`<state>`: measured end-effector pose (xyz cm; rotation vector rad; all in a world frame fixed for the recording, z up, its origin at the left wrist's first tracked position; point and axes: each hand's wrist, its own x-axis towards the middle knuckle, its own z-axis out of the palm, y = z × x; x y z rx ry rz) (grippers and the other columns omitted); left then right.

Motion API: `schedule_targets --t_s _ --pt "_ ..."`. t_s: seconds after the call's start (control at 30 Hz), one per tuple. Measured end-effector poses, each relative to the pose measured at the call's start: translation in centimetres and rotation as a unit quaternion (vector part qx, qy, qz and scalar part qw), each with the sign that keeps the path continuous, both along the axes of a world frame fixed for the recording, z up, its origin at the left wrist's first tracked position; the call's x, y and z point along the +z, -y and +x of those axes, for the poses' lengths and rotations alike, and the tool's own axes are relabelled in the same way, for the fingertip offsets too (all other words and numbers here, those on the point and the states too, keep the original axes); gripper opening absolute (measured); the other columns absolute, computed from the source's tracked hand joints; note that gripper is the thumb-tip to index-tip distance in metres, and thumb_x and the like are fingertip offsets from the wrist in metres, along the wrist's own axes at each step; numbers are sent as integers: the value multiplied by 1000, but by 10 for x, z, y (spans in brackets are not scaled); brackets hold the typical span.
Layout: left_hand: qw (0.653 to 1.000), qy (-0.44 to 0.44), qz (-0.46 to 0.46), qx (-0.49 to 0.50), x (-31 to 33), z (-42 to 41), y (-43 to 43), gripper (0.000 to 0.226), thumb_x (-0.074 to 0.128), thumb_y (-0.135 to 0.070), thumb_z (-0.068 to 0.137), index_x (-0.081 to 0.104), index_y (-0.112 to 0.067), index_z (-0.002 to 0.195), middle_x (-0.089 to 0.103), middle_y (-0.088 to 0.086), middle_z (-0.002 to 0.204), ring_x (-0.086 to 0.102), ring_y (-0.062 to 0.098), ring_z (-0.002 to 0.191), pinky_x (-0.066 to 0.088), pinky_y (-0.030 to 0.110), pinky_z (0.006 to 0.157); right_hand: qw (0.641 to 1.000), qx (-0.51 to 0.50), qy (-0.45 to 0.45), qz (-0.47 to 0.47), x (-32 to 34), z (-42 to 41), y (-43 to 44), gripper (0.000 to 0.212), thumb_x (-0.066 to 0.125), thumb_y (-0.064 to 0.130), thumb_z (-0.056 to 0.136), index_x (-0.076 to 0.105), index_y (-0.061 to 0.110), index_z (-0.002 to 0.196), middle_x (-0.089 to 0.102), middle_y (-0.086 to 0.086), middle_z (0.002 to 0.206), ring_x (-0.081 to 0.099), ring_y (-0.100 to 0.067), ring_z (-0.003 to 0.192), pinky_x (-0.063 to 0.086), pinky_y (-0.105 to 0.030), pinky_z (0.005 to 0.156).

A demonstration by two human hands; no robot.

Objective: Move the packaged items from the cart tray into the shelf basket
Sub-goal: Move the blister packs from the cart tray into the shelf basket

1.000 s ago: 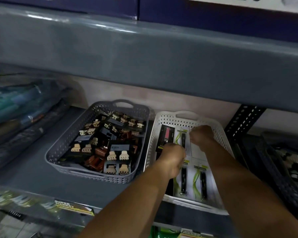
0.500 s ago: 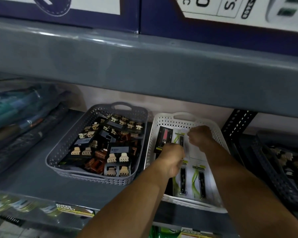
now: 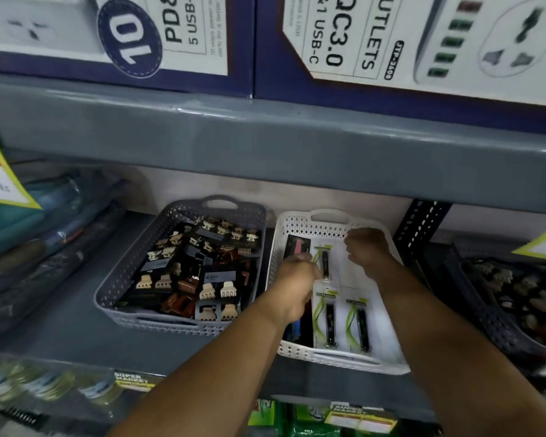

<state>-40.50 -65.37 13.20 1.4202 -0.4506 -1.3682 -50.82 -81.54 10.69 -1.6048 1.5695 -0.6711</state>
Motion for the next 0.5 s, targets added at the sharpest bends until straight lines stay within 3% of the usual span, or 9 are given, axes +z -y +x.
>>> schedule_targets --t_s 0.1,0.17,0.23,0.3,0.37,0.4,0.43,0.5 --pt "999 37 -27 -20 6 10 -13 11 53 -19 88 59 -24 95 57 -4 113 52 17 102 42 36 87 1000 -1 1 -14 15 -5 -14 34 50 10 91 60 -6 118 60 -27 126 58 -38 117 50 -46 98" --pt "998 24 -53 -24 10 18 -24 20 49 -33 92 56 -26 109 54 -8 111 50 16 105 37 38 94 1000 -2 5 -23 23 -10 -25 35 48 11 91 59 -7 118 59 -28 126 57 -39 117 50 -46 98" --pt "996 28 -79 -28 9 30 -36 20 47 -36 93 54 -27 110 56 -8 107 49 16 109 34 37 97 999 -2 6 -33 32 -16 -39 35 48 10 91 59 -6 119 59 -27 126 56 -39 118 49 -46 99" --pt "996 25 -85 -18 6 43 -51 19 47 -35 94 57 -25 106 59 -9 102 53 16 106 38 34 93 999 -4 6 -47 41 -24 -54 34 49 10 91 60 -3 121 59 -25 127 56 -38 119 48 -45 100" --pt "995 39 -95 9 12 55 -67 21 46 -32 95 62 -22 104 65 -10 97 61 12 95 45 26 78 998 3 -26 -64 50 -31 -69 33 48 11 93 60 -2 120 60 -23 127 56 -37 119 47 -41 102" --pt "991 86 -97 24 15 61 -73 21 45 -31 95 64 -22 101 68 -9 95 63 11 91 45 22 70 995 9 -61 -72 55 -33 -76 33 46 13 94 61 -2 119 60 -23 127 55 -37 119 46 -37 101" --pt "983 158 -96 25 22 69 -79 23 44 -32 95 64 -23 104 69 -7 100 63 14 95 46 21 71 992 9 -94 -89 60 -34 -84 34 44 15 96 61 -2 119 60 -23 127 54 -36 119 45 -35 99" --pt "946 310 -90 6 33 88 -85 40 41 -38 97 50 -21 131 54 4 137 49 25 124 41 33 100 979 4 -157 -130 69 -35 -99 37 40 21 99 59 0 123 56 -22 134 52 -36 122 42 -34 99"
